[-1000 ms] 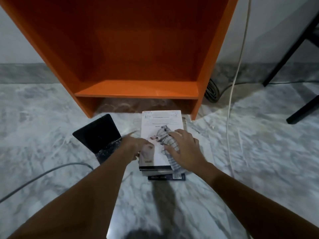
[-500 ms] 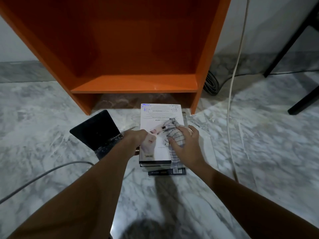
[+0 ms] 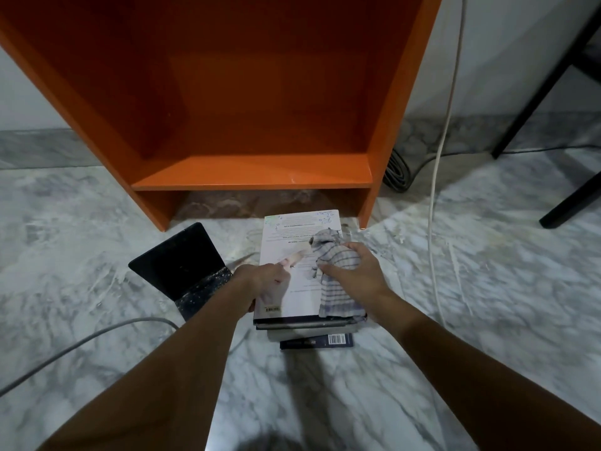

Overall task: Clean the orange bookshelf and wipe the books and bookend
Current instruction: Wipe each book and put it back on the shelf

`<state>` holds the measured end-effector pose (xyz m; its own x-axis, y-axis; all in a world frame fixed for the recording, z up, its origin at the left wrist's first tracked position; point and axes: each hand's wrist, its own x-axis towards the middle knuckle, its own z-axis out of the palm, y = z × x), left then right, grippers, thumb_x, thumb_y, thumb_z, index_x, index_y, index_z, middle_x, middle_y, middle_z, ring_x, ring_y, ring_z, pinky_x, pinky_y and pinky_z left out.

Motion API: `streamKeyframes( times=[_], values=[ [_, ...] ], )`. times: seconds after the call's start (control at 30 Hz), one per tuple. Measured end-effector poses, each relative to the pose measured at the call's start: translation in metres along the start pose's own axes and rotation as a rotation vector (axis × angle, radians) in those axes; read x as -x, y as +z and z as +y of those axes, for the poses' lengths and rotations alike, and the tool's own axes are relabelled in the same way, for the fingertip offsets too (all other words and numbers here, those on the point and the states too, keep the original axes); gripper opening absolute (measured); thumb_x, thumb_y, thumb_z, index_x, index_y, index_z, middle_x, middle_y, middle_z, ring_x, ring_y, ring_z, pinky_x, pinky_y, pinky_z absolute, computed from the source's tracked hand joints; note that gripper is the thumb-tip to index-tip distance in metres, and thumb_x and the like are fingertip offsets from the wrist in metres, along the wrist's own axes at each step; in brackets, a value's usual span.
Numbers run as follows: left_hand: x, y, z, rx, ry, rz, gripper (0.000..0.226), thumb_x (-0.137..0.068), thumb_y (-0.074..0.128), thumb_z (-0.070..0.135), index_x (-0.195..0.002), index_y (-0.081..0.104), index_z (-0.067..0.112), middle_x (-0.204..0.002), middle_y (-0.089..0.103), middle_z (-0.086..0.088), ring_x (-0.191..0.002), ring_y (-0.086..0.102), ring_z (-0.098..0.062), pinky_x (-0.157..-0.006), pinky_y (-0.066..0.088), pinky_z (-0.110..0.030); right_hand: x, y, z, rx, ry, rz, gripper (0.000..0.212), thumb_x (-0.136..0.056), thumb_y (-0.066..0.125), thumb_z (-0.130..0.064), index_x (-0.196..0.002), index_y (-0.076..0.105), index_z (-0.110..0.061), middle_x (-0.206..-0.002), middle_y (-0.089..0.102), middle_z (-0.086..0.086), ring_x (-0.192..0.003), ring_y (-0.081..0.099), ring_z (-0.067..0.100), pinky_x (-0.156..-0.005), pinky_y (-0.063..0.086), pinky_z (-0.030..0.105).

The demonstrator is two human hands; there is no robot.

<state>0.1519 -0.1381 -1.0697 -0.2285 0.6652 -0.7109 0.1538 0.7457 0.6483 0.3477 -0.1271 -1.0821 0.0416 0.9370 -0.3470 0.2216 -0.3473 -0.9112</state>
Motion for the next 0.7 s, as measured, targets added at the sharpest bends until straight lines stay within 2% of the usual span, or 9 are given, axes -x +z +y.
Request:
streamKeyframes(
  times=[0.07,0.13,0.2,0.27,0.3,0.37,0.43,0.57,0.7],
  values=[
    [-0.001,-0.003,-0.002,0.055,0.003,-0.011,0.029,-0.092,0.065,0.031,-0.107,0.068,0.007,-0.113,0.070,-0.013,-0.115,0.063,-0.033,-0.077,0.053,-0.037,0.004,0.000,0.001,-0.084,0.023,-0.030,0.052,-0.076,0.086,-0.022,-0.117,0.055,-0.023,-0.110,0.067,0.003,-0.092,0.068,0.016,-0.070,0.060,0.029],
    [0.001,-0.004,-0.007,0.096,0.039,-0.002,0.037,-0.094,0.063,0.032,-0.116,0.067,0.002,-0.124,0.066,-0.018,-0.119,0.061,-0.037,-0.091,0.051,-0.044,0.010,-0.003,0.004,-0.147,0.041,-0.072,0.047,-0.078,0.083,-0.017,-0.116,0.055,-0.022,-0.107,0.069,0.004,-0.087,0.070,0.017,-0.065,0.059,0.026],
    [0.002,-0.007,-0.010,0.190,0.104,-0.005,0.045,-0.099,0.055,0.037,-0.124,0.062,0.000,-0.133,0.061,-0.019,-0.120,0.060,-0.036,-0.096,0.048,-0.044,0.014,-0.007,0.006,-0.202,0.062,-0.111,0.049,-0.078,0.083,-0.019,-0.120,0.057,-0.022,-0.107,0.071,0.006,-0.088,0.073,0.020,-0.068,0.061,0.031],
    [0.003,-0.009,-0.004,0.344,0.157,-0.117,0.055,-0.105,0.038,0.039,-0.144,0.044,0.000,-0.154,0.038,-0.017,-0.139,0.041,-0.035,-0.112,0.035,-0.042,0.015,-0.010,0.006,-0.236,0.059,-0.145,0.050,-0.081,0.080,-0.018,-0.124,0.057,-0.023,-0.107,0.073,0.005,-0.087,0.074,0.017,-0.070,0.061,0.031],
    [0.002,-0.010,0.000,0.403,0.170,-0.183,0.058,-0.105,0.034,0.040,-0.150,0.035,0.002,-0.159,0.027,-0.011,-0.145,0.030,-0.031,-0.115,0.029,-0.039,0.016,-0.011,0.004,-0.227,0.041,-0.158,0.045,-0.084,0.078,-0.018,-0.123,0.057,-0.023,-0.105,0.073,0.004,-0.085,0.074,0.013,-0.067,0.059,0.027],
    [0.004,-0.011,0.008,0.422,0.215,-0.225,0.058,-0.104,0.036,0.036,-0.152,0.029,0.006,-0.151,0.033,0.004,-0.141,0.032,-0.017,-0.106,0.031,-0.027,0.019,-0.007,-0.001,-0.142,-0.026,-0.176,0.034,-0.089,0.072,-0.018,-0.120,0.056,-0.023,-0.103,0.072,0.000,-0.077,0.072,0.003,-0.060,0.054,0.017],
    [0.006,-0.011,0.011,0.415,0.258,-0.206,0.049,-0.106,0.035,0.026,-0.152,0.030,0.007,-0.139,0.039,0.006,-0.138,0.033,-0.011,-0.101,0.029,-0.021,0.022,0.003,-0.003,-0.054,-0.075,-0.165,0.030,-0.093,0.067,-0.022,-0.120,0.054,-0.024,-0.104,0.070,-0.003,-0.075,0.070,0.000,-0.058,0.051,0.013],
    [-0.006,-0.014,0.009,0.390,0.268,-0.155,0.046,-0.105,0.041,0.022,-0.148,0.038,0.005,-0.145,0.045,-0.002,-0.139,0.038,-0.017,-0.099,0.030,-0.023,0.026,0.013,0.007,-0.104,-0.008,-0.078,0.032,-0.094,0.066,-0.022,-0.122,0.053,-0.021,-0.111,0.069,0.000,-0.085,0.069,0.007,-0.058,0.052,0.014],
    [-0.008,-0.016,0.014,0.334,0.276,-0.161,0.048,-0.093,0.067,0.033,-0.134,0.056,0.012,-0.141,0.052,0.005,-0.112,0.056,-0.009,-0.094,0.038,-0.024,0.030,0.005,0.007,-0.168,0.001,-0.098,0.025,-0.097,0.061,-0.020,-0.120,0.053,-0.022,-0.105,0.071,-0.002,-0.076,0.071,0.004,-0.059,0.052,0.013]
  ],
)
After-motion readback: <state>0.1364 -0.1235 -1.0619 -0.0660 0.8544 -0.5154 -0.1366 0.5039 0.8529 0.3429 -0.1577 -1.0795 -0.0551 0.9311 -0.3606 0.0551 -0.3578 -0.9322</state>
